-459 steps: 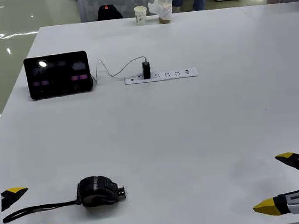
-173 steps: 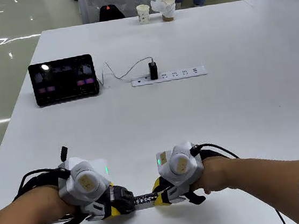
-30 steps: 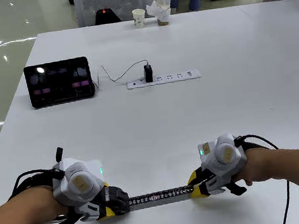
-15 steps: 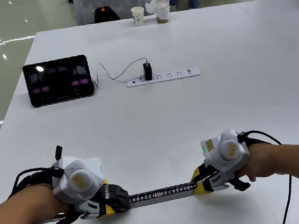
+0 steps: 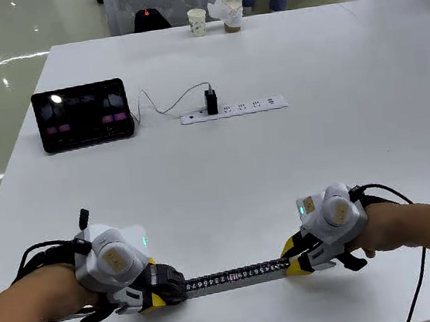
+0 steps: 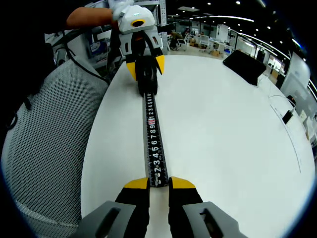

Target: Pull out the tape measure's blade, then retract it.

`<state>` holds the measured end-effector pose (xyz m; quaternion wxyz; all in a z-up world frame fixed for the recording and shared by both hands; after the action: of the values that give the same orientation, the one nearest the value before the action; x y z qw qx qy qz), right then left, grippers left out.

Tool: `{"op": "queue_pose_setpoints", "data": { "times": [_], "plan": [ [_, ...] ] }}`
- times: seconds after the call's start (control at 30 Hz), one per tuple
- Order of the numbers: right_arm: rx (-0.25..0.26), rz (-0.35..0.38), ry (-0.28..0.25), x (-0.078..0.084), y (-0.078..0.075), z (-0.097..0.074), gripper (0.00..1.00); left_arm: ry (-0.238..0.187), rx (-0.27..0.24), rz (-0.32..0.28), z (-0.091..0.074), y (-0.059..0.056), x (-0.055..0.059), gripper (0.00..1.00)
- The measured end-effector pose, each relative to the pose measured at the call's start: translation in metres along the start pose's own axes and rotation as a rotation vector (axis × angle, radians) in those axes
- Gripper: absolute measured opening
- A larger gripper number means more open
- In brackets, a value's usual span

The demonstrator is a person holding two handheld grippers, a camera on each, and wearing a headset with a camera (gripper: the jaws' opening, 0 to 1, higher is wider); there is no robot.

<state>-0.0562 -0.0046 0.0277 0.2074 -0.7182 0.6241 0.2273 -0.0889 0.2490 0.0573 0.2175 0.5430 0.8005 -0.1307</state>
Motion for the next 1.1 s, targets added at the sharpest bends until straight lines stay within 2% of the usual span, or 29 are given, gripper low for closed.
{"op": "queue_pose_setpoints", "data": {
  "times": [1.1],
  "plan": [
    [0.009, 0.023, 0.011, 0.016, -0.001, -0.012, 0.10, 0.000, -0.001, -0.002, 0.000, 0.000, -0.001, 0.31]
  ]
}}
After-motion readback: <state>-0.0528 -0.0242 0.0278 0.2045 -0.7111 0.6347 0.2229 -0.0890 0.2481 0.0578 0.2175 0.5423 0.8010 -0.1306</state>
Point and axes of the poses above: the centre of the closed fingertips' face, and the gripper's own axes: z roughly forward along the fingers, y roughly to its left, x roughly out of its underside, the point moved 5 cm from there along -z, roughly backward along the fingers, and after that the axes turned 7 degrees about -z, right-handed, at the moved point
